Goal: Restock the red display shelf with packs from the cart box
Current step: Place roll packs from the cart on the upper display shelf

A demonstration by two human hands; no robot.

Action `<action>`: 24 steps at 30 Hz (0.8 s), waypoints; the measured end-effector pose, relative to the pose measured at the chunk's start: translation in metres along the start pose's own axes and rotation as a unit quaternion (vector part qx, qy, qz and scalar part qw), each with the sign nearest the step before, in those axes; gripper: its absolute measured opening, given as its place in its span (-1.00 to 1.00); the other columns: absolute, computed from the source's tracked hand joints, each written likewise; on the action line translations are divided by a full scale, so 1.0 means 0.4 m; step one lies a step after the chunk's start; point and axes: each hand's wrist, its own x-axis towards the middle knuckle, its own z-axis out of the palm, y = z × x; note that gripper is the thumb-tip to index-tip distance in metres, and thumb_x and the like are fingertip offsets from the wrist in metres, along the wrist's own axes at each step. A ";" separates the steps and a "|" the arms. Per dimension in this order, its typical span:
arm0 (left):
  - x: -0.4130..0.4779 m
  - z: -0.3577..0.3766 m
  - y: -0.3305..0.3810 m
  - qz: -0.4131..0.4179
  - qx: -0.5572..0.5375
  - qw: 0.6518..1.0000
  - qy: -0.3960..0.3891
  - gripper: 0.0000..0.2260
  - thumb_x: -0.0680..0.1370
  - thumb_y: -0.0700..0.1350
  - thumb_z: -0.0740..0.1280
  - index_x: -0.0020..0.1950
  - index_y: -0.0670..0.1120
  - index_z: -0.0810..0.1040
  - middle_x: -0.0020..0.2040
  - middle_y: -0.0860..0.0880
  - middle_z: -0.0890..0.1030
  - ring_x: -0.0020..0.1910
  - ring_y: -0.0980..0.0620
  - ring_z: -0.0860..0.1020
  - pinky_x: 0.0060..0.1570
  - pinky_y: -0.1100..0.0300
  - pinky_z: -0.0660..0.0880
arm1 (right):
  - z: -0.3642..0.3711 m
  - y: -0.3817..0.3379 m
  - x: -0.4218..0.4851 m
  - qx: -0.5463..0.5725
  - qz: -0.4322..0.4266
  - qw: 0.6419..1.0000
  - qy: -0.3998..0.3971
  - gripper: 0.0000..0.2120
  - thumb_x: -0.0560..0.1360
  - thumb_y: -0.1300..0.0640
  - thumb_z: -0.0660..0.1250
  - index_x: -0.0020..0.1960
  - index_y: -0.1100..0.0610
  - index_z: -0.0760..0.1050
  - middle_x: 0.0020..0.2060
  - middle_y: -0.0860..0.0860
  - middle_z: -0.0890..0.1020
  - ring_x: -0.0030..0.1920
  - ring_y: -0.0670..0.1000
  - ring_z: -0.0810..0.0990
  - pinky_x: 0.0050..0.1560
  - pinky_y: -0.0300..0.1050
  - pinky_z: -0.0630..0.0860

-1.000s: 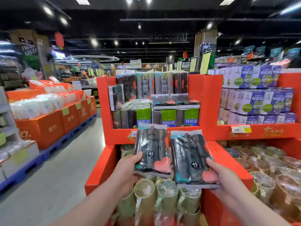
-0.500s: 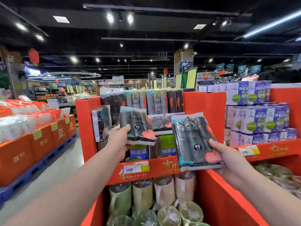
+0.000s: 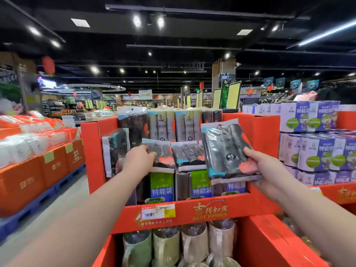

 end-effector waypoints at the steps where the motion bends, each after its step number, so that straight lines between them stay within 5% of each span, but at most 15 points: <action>1: -0.010 0.003 -0.001 0.030 0.056 0.998 0.009 -0.60 0.58 0.14 0.20 0.29 -0.06 0.53 0.27 -0.10 0.54 0.28 -0.14 0.44 0.20 0.00 0.43 | 0.008 -0.008 0.017 -0.006 -0.004 1.000 0.003 -0.87 0.53 0.14 0.30 -0.15 0.15 0.55 -0.48 0.02 0.64 -0.52 -0.04 0.58 -0.24 -0.10 0.46; 6: -0.061 0.040 0.012 0.137 0.188 0.972 -0.032 -0.42 0.47 0.40 0.14 0.40 0.14 0.36 0.41 0.08 0.37 0.43 -0.05 0.27 0.38 -0.20 0.17 | 0.054 -0.042 0.106 -0.032 0.012 0.999 0.024 -0.91 0.51 0.18 0.34 -0.04 0.20 0.55 -0.37 0.08 0.66 -0.39 0.06 0.63 -0.07 0.01 0.53; 9: -0.071 0.053 0.012 0.170 0.228 0.958 -0.041 -0.46 0.53 0.33 0.13 0.46 0.18 0.21 0.48 0.09 0.27 0.46 -0.08 0.20 0.38 -0.17 0.18 | 0.070 -0.056 0.159 -0.073 0.021 0.996 0.048 -0.79 0.49 0.17 0.36 0.08 0.23 0.52 -0.17 0.14 0.62 -0.16 0.15 0.59 0.08 0.12 0.52; 12: -0.056 0.054 0.008 0.163 0.211 0.962 -0.052 -0.48 0.56 0.28 0.12 0.49 0.19 0.16 0.50 0.10 0.23 0.47 -0.08 0.16 0.39 -0.14 0.18 | 0.072 -0.060 0.229 -0.182 0.006 0.982 0.057 -0.61 0.43 0.08 0.38 0.18 0.26 0.48 0.03 0.16 0.61 -0.02 0.15 0.55 0.02 0.00 0.52; 14: -0.048 0.059 0.006 0.160 0.213 0.962 -0.054 -0.48 0.56 0.28 0.12 0.50 0.19 0.15 0.51 0.10 0.22 0.49 -0.08 0.14 0.40 -0.13 0.16 | 0.071 -0.074 0.242 -0.401 -0.058 0.912 0.063 -0.74 0.50 0.12 0.30 0.12 0.25 0.45 0.05 0.17 0.56 -0.01 0.14 0.50 -0.09 -0.12 0.41; 17: -0.045 0.071 -0.001 0.163 0.217 0.962 -0.036 -0.47 0.56 0.28 0.11 0.50 0.20 0.14 0.51 0.11 0.21 0.50 -0.07 0.13 0.40 -0.11 0.15 | 0.089 -0.100 0.218 -0.673 -0.188 0.716 -0.002 -0.63 0.55 -0.04 0.21 0.16 0.22 0.53 0.12 0.18 0.57 0.12 0.20 0.53 0.08 -0.06 0.48; 21: -0.038 0.079 -0.006 0.163 0.207 0.964 -0.022 -0.48 0.55 0.28 0.13 0.49 0.20 0.17 0.49 0.12 0.24 0.47 -0.03 0.16 0.39 -0.09 0.16 | 0.102 -0.080 0.181 -0.731 -0.185 0.617 -0.224 -0.39 0.50 -0.23 0.25 0.43 0.08 0.33 0.35 0.00 0.45 0.34 0.07 0.42 0.32 -0.07 0.37; 24: -0.038 0.084 -0.006 0.166 0.204 0.965 -0.013 -0.49 0.54 0.29 0.14 0.47 0.21 0.19 0.46 0.13 0.27 0.45 0.00 0.19 0.34 -0.04 0.19 | 0.084 -0.073 0.191 -0.762 -0.215 0.559 -0.245 -0.35 0.54 -0.13 0.27 0.53 0.04 0.13 0.48 -0.01 0.29 0.44 0.04 0.31 0.35 -0.13 0.29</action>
